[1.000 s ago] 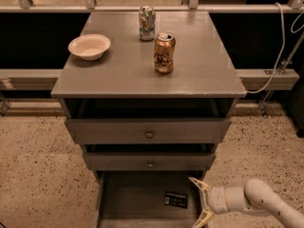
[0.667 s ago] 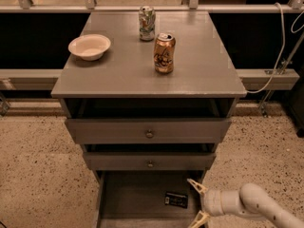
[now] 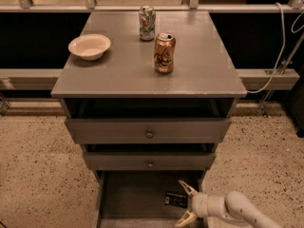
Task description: Pick rxbar chocolate from bottom drawer and place on counter
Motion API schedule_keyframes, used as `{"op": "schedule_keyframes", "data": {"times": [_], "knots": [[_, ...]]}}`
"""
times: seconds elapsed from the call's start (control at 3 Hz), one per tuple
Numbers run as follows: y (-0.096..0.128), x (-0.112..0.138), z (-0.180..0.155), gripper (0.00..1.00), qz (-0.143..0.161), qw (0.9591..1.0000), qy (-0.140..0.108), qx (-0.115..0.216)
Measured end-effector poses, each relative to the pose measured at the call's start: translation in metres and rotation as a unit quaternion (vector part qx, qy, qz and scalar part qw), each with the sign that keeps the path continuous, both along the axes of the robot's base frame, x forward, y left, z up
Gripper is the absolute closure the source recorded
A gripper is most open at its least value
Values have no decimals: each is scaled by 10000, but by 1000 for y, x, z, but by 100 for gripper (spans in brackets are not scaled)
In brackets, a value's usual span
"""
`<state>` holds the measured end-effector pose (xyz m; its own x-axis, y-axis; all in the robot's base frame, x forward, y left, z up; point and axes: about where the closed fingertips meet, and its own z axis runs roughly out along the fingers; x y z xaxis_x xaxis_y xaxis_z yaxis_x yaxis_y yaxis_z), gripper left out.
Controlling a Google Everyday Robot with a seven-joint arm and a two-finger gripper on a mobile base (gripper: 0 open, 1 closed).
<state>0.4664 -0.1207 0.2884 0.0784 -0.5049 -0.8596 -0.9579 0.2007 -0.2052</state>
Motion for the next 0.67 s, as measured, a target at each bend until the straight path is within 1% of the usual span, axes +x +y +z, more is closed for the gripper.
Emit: {"op": "schedule_keyframes", "data": {"times": [0.33,0.67], "knots": [[-18,19,-18,0,-277,9996,-2,93],[-18,19,-18,0,-277,9996,-2,93]]}}
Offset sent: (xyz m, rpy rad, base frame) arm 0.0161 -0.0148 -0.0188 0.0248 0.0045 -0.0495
